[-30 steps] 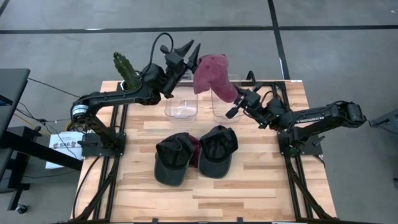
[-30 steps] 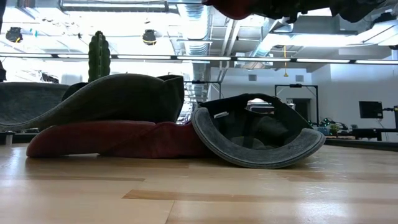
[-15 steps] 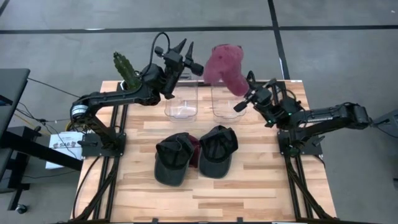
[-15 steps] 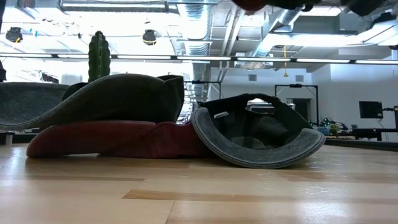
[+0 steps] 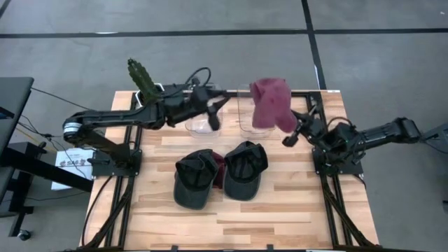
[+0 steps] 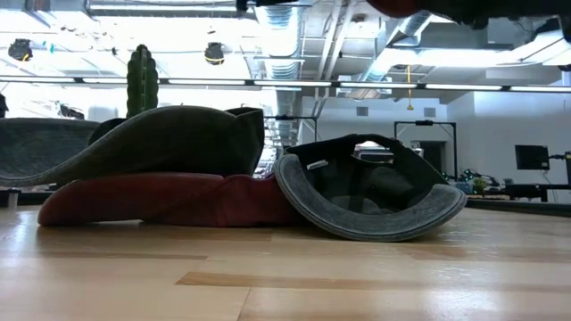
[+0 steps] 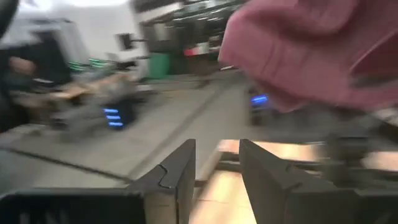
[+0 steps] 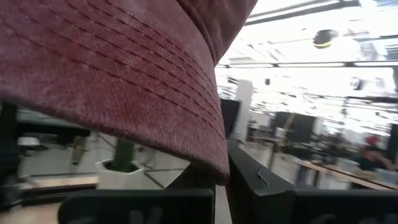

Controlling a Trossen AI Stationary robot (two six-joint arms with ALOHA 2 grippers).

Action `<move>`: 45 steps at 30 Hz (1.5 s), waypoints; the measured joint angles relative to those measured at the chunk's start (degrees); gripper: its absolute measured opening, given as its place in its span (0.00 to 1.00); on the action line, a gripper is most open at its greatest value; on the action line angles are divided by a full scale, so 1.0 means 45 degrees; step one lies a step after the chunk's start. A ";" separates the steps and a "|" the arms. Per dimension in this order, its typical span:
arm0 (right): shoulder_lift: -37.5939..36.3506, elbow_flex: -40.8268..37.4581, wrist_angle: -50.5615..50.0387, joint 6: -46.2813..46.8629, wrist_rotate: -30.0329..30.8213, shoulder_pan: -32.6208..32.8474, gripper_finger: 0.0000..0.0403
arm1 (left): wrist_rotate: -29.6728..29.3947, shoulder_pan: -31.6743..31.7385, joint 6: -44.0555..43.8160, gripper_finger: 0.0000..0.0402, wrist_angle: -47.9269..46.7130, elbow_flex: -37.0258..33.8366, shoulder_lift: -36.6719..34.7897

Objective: Pick & Place hat
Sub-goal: Put the right red cap into the right transparent bin

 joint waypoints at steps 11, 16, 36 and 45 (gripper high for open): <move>0.0174 -0.2939 0.2311 0.0799 -0.0168 0.1450 0.00 | 0.2105 -0.0278 -0.3066 0.30 0.4029 -0.6115 -0.2898; 0.0607 -0.3386 0.1382 0.1431 -0.0113 0.1961 0.00 | 0.2133 -0.0774 -0.4186 0.30 0.6130 -0.8484 -0.3201; 0.5809 -0.3645 0.2547 0.4244 -0.0038 0.1953 0.00 | 0.1774 -0.3436 -0.4633 0.30 0.9547 -1.0462 -0.3123; 0.8456 -0.3092 0.2765 0.3804 -0.0113 0.2338 0.00 | 0.1807 -0.3542 -0.4568 0.30 0.9526 -1.0482 -0.2282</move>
